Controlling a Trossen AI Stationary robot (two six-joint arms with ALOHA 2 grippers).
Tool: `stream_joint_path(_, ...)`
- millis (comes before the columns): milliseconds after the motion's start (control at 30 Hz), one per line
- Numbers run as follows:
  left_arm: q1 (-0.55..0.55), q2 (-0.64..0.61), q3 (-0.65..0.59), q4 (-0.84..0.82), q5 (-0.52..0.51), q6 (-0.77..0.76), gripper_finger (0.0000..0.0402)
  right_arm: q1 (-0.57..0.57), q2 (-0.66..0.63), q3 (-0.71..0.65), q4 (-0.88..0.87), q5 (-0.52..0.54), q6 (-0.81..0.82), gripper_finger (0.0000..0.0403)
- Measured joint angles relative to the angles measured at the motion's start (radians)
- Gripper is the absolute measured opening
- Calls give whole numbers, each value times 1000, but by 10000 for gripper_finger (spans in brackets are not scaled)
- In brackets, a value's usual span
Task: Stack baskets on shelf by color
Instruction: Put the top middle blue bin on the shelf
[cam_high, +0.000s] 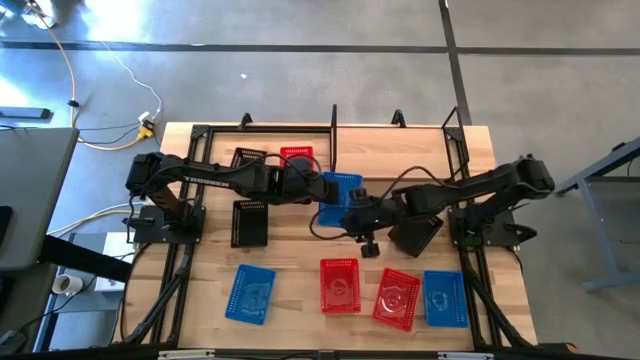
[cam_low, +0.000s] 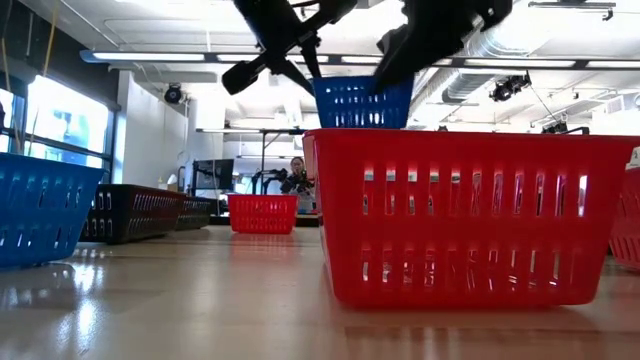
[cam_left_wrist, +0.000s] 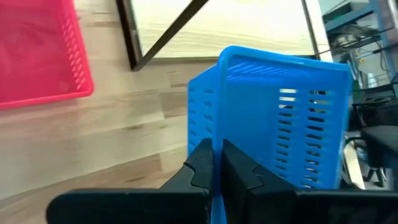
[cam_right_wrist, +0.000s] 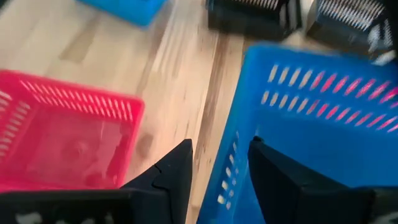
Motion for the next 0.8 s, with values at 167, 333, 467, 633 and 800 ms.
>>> stream_joint_path(167,1,0,0,-13,1,12,1,1,16,1,0,3,6,137)
stream_joint_path(333,0,0,0,-9,0,32,2,2,18,1,-6,-1,49,73)
stream_joint_path(467,1,0,0,-14,-2,32,17,1,17,1,-16,10,79,10)
stream_joint_path(633,2,0,0,-4,7,32,45,2,17,1,-29,19,86,7)
stream_joint_path(800,3,0,0,1,7,32,72,2,17,1,-49,17,117,3)
